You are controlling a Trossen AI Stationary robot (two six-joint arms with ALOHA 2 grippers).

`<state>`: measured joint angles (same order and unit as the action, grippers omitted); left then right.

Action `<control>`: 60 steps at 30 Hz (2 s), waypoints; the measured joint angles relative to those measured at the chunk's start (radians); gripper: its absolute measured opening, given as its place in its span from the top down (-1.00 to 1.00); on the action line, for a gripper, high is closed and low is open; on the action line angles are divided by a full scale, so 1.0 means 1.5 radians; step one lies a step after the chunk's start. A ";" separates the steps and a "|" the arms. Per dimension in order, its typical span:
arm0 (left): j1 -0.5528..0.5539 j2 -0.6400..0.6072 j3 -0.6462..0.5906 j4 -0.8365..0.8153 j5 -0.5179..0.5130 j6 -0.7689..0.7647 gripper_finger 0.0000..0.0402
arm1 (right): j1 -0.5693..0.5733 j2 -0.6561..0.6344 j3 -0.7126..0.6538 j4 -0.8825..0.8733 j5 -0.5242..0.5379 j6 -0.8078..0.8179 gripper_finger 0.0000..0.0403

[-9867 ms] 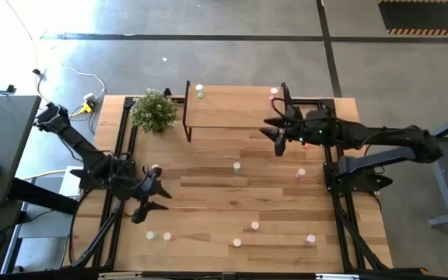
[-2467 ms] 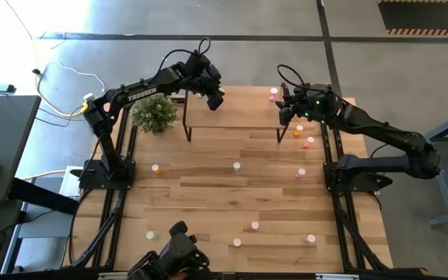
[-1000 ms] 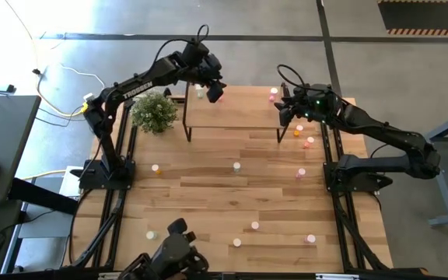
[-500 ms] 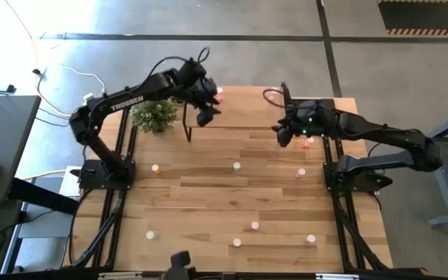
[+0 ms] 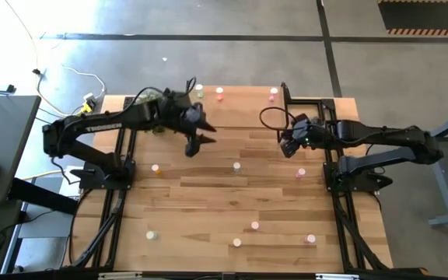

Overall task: Pick and place medicine bottles onto shelf by color
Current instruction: Put the top right orange pill bottle on the shelf

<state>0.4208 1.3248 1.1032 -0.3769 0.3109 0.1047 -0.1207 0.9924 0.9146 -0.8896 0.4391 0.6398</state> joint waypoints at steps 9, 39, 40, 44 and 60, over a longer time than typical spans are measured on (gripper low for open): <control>-0.094 -0.027 -0.065 0.035 -0.005 0.002 0.08 | -0.020 -0.005 0.000 -0.100 0.149 0.072 0.08; -0.115 -0.026 -0.074 0.027 -0.005 0.020 0.08 | -0.529 -0.061 -0.053 -0.019 -0.257 -0.280 0.08; -0.115 -0.026 -0.074 0.027 -0.005 0.020 0.08 | -0.534 -0.053 -0.053 -0.019 -0.264 -0.307 0.08; -0.115 -0.026 -0.074 0.027 -0.005 0.020 0.08 | -0.543 -0.016 -0.053 -0.017 -0.295 -0.412 0.08; -0.115 -0.026 -0.073 0.047 -0.005 0.002 0.08 | -0.548 0.119 -0.054 -0.041 -0.346 -0.622 0.08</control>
<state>0.2478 1.2858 0.9936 -0.3060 0.3031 0.1078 -0.9424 1.1709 0.8341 -0.9508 -0.0800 -0.2938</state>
